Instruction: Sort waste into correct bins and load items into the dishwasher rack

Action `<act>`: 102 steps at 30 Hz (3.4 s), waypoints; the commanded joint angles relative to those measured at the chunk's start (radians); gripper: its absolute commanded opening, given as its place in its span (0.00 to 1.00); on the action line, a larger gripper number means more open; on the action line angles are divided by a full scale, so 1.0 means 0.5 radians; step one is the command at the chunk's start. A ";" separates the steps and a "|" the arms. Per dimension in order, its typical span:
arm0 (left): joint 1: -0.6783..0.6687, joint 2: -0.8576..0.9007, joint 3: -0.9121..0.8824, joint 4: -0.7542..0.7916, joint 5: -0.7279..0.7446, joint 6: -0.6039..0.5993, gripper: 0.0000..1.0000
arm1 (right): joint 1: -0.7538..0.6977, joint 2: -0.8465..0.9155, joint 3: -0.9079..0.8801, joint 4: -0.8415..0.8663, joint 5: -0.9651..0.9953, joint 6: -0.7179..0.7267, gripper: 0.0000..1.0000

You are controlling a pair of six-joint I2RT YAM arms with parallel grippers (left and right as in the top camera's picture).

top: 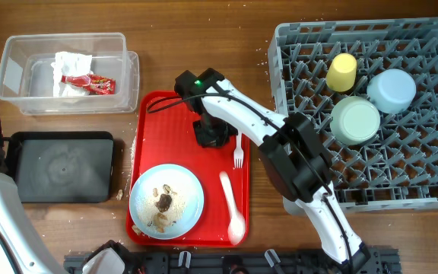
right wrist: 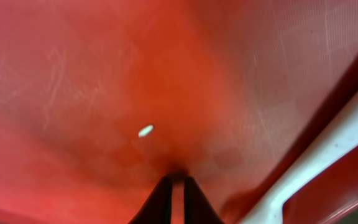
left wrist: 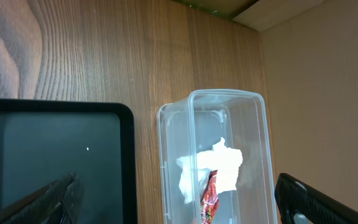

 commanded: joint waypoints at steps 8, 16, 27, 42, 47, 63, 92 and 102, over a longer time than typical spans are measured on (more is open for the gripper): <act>0.005 -0.007 0.004 0.002 -0.005 -0.018 1.00 | -0.337 -0.291 0.237 -0.282 0.037 -0.127 0.27; 0.005 -0.007 0.004 0.003 -0.005 -0.018 1.00 | -0.334 -0.299 -0.243 0.095 -0.110 -0.087 0.28; 0.005 -0.007 0.004 0.002 -0.005 -0.018 1.00 | -0.221 -0.299 -0.718 0.394 -0.226 0.061 0.21; 0.005 -0.007 0.004 0.002 -0.005 -0.018 1.00 | -1.022 -1.039 -0.158 0.166 -0.348 -0.589 0.05; 0.005 -0.007 0.004 0.002 -0.005 -0.018 1.00 | -0.619 -1.028 -0.578 0.357 -0.204 -0.214 0.39; 0.005 -0.007 0.004 0.002 -0.005 -0.018 1.00 | -0.253 -0.704 -1.215 1.091 -0.038 -0.133 0.46; 0.005 -0.007 0.004 0.002 -0.005 -0.018 1.00 | -0.287 -0.571 -0.583 0.526 0.039 -0.197 0.23; 0.005 -0.007 0.004 0.002 -0.005 -0.018 1.00 | -0.143 -0.568 -0.964 0.721 -0.185 -0.469 0.43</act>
